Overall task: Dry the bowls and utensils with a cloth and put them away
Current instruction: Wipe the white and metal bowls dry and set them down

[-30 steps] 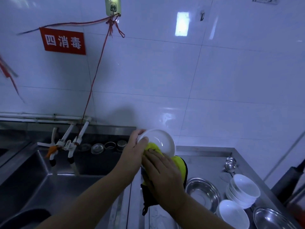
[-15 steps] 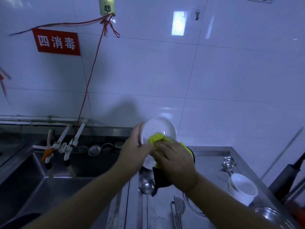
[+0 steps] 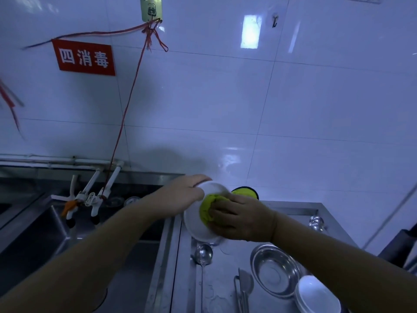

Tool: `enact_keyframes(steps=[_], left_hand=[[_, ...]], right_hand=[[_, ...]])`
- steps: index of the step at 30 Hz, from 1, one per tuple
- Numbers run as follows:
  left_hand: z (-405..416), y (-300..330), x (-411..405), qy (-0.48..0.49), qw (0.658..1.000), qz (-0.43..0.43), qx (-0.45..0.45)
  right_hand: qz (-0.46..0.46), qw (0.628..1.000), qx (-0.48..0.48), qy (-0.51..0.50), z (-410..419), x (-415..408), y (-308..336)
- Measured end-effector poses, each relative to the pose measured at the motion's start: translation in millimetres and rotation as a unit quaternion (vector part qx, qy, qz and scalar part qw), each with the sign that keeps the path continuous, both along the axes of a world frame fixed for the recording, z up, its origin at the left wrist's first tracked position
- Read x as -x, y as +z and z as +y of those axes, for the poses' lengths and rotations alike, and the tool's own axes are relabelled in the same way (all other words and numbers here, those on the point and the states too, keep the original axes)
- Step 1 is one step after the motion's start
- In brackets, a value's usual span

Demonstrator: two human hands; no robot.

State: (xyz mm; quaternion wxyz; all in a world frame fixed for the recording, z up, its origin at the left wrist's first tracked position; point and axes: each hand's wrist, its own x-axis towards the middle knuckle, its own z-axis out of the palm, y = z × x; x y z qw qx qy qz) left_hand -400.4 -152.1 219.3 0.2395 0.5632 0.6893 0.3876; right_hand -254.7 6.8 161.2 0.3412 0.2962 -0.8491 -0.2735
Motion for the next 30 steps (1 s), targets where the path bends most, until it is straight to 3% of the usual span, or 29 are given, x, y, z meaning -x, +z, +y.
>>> enact_keyframes(steps=[3,5,8,11,16,20,22,26,30], left_hand=[[0.1,-3.0,-3.2,0.083,0.984,-0.123,-0.096],[3.9,-20.2,-19.0,0.147,0.952,-0.188,-0.194],[13.1,-39.1,-35.0,0.166,0.909,-0.256,-0.283],[13.2,-35.7,-28.2,0.159,0.917,-0.232,-0.283],[3.9,-12.0,-10.4,0.105,0.971,-0.124,-0.177],[2.4,14.8,-2.5,0.034,0.993,-0.088,-0.075],[5.1,12.6,-4.2,0.068,0.985,-0.119,-0.106],[14.3,-17.5,-27.3,0.132,0.93,-0.238,-0.247],[16.8,-24.0,-31.5,0.172,0.909,-0.239,-0.295]], right_hand=[[0.072,0.994,0.05,-0.069,-9.8,8.1,1.0],[0.159,0.969,0.137,-0.129,-23.3,17.1,-1.2],[0.229,0.926,0.254,-0.158,-47.2,31.6,-9.7],[0.214,0.931,0.265,-0.132,-51.3,29.4,-15.6],[0.11,0.986,0.113,-0.045,-20.9,7.1,-3.4],[0.054,0.997,0.041,-0.033,-4.2,3.0,10.1],[0.078,0.993,0.046,-0.071,-4.5,4.7,11.8],[0.162,0.962,0.155,-0.154,-19.9,15.7,7.7],[0.171,0.943,0.239,-0.159,-41.6,25.4,-5.8]])
